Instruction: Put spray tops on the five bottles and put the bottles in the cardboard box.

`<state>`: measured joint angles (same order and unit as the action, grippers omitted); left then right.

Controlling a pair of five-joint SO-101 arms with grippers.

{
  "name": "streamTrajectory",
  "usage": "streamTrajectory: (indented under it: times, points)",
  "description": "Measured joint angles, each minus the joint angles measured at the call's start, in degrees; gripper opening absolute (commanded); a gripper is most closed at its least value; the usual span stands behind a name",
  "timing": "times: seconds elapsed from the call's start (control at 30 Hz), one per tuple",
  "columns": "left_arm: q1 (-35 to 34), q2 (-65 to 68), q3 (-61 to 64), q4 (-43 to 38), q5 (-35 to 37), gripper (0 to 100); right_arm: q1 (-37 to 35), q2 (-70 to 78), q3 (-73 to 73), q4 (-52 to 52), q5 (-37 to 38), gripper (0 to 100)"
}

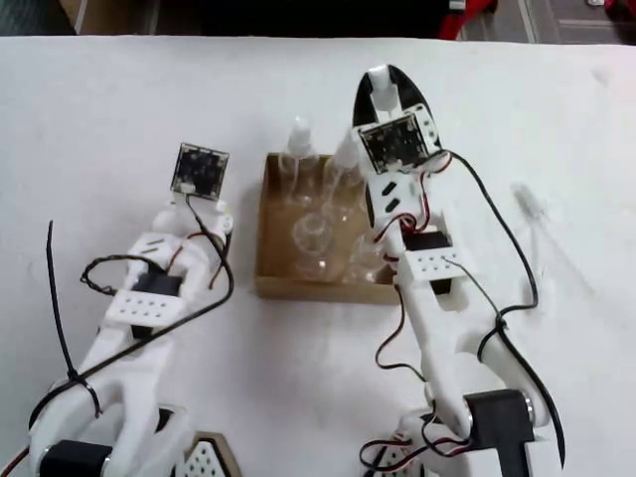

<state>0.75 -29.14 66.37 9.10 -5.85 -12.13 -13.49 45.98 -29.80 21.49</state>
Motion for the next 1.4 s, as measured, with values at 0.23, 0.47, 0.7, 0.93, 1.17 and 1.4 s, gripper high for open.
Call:
streamTrajectory:
  times: [0.23,0.47,0.7,0.93,1.17,1.4]
  points:
    - [0.00,0.00,0.00,0.00,0.00,2,0.09,0.00,0.09,0.00,-3.87,2.3]
    - [0.00,0.00,0.00,0.00,0.00,2,0.00,0.00,0.18,0.00,-4.40,8.0]
    - [0.00,0.00,0.00,0.00,0.00,2,0.00,0.00,0.79,0.09,-4.40,7.8]
    - [0.00,0.00,0.00,0.00,0.00,2,0.00,0.00,0.97,0.09,-4.40,16.3]
    - [0.00,0.00,0.00,0.00,0.00,2,0.09,-1.49,2.73,0.09,-4.48,16.3]
    - [0.00,0.00,0.00,0.00,0.00,2,0.26,-5.80,2.73,3.25,-4.48,15.6]
